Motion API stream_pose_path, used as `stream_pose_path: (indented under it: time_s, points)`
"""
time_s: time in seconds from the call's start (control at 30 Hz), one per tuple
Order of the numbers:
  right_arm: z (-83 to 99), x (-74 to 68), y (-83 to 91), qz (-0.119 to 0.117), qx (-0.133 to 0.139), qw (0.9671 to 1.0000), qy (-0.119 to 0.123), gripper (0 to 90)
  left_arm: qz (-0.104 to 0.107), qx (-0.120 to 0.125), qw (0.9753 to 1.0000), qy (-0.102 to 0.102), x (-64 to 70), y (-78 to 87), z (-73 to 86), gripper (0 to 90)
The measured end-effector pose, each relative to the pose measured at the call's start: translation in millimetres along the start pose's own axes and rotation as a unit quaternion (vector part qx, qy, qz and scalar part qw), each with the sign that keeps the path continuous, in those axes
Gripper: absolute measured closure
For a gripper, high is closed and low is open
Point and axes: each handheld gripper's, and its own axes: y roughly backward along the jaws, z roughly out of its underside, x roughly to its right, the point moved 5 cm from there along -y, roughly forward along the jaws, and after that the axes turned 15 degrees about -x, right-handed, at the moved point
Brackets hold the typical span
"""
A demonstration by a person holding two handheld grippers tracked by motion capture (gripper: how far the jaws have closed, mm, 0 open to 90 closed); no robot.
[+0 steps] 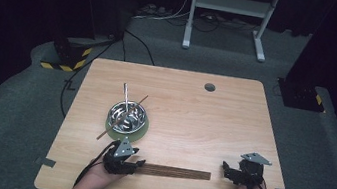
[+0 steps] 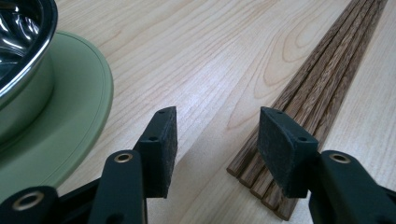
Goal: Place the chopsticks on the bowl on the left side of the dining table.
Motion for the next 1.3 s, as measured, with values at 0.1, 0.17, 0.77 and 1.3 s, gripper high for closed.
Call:
stream_pose_path:
  time_s: [0.1,0.17,0.77,1.3]
  points:
    - [0.2,0.0,0.4,-0.001,-0.003,1.0000,0.001,11.8,-0.001,-0.004,1.0000,0.001,0.1,-1.3,0.5,47.7]
    - [0.0,0.0,0.0,0.000,0.000,1.0000,0.000,11.8,-0.002,-0.005,1.0000,-0.001,0.3,-2.2,0.6,47.7]
    - [0.1,0.0,0.1,0.000,-0.001,1.0000,0.000,11.8,-0.016,-0.007,0.9997,0.018,-9.2,-5.5,4.3,51.7]
    - [0.1,0.0,0.2,0.000,-0.001,1.0000,0.001,11.9,0.021,-0.001,0.9995,-0.023,3.7,-16.1,-12.3,67.2]
